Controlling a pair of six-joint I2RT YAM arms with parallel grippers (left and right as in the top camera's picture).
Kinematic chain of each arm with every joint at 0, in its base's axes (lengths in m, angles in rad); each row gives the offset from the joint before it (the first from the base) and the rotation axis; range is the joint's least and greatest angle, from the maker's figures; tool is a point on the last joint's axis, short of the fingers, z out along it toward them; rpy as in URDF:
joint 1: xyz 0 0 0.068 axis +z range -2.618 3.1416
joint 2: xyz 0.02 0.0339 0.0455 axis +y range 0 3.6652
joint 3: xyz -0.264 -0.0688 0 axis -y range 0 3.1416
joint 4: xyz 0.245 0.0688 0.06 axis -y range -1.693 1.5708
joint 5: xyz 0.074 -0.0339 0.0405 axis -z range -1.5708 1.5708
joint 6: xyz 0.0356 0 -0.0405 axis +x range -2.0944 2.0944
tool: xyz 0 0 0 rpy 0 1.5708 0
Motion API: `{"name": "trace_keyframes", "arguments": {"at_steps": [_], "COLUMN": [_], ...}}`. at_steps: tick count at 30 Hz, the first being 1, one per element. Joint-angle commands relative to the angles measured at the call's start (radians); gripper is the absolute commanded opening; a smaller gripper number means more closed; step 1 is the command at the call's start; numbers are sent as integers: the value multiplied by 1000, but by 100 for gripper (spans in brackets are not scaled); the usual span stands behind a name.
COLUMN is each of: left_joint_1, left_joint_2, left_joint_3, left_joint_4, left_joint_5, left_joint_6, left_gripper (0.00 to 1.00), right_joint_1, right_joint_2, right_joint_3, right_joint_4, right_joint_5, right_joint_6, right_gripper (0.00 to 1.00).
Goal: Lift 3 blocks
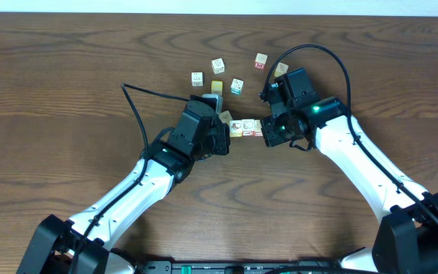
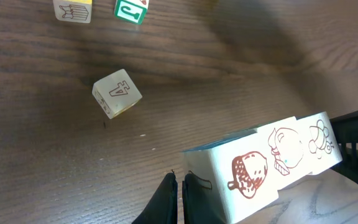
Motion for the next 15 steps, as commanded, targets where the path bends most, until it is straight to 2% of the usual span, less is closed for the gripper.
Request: {"name": "trace_keyframes", "arguments": {"at_steps": [1,15], "left_joint_1": [-19,-49], "left_joint_2": [-27,-27], "left_joint_3": [60,60], "left_joint_4": [-2,-10], "left_joint_5": [42,15], "left_joint_6": [14,14], "left_gripper": [7,7], "right_joint_1": [39,39], "right_joint_2": [-21,-21], "right_joint_3": [23,23], "right_joint_4": [3,3], "right_joint_5": [-98,-97], "right_joint_6": [-21,18], "right_gripper": [1,1]}}
